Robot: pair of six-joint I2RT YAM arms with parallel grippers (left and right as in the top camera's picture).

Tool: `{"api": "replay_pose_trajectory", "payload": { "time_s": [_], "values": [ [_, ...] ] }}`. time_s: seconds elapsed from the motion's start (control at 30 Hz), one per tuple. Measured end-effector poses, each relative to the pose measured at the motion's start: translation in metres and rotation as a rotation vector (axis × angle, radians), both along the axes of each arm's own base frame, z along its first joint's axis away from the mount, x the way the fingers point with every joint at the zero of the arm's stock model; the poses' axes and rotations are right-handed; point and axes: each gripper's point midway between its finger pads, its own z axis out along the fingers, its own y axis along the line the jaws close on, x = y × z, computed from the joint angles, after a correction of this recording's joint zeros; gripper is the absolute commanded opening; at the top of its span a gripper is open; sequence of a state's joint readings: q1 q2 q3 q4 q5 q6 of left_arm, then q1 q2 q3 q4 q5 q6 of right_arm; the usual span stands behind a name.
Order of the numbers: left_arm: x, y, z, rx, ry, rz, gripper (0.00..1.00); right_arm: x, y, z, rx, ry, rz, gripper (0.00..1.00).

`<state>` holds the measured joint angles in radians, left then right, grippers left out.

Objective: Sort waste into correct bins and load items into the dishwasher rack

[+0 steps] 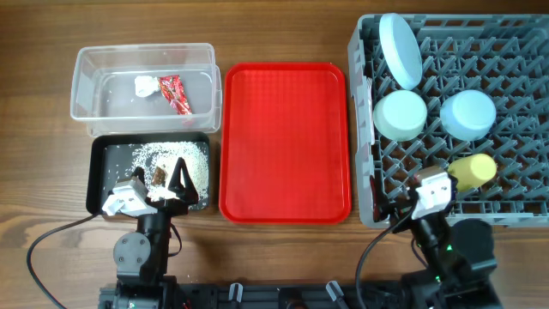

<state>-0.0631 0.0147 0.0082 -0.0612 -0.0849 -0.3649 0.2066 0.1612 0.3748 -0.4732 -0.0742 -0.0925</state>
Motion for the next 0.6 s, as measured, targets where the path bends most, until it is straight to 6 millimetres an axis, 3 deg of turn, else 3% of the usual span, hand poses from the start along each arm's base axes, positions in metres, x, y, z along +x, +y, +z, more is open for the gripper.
{"api": "replay_pose_trajectory", "payload": {
  "time_s": [0.3, 0.4, 0.6],
  "values": [
    [0.0, 0.0, 0.0, 0.0, 0.0, 0.0, 1.0, 0.013, 0.001, -0.05, 0.011, -0.058, -0.008, 1.0],
    [0.0, 0.0, 0.0, 0.0, 0.0, 0.0, 1.0, 0.016, -0.005, -0.05, 0.012, -0.077, -0.035, 1.0],
    [0.0, 0.0, 0.0, 0.0, 0.0, 0.0, 1.0, 0.02, -0.01, -0.031, 0.026, -0.162, -0.057, 1.0]
  ]
}}
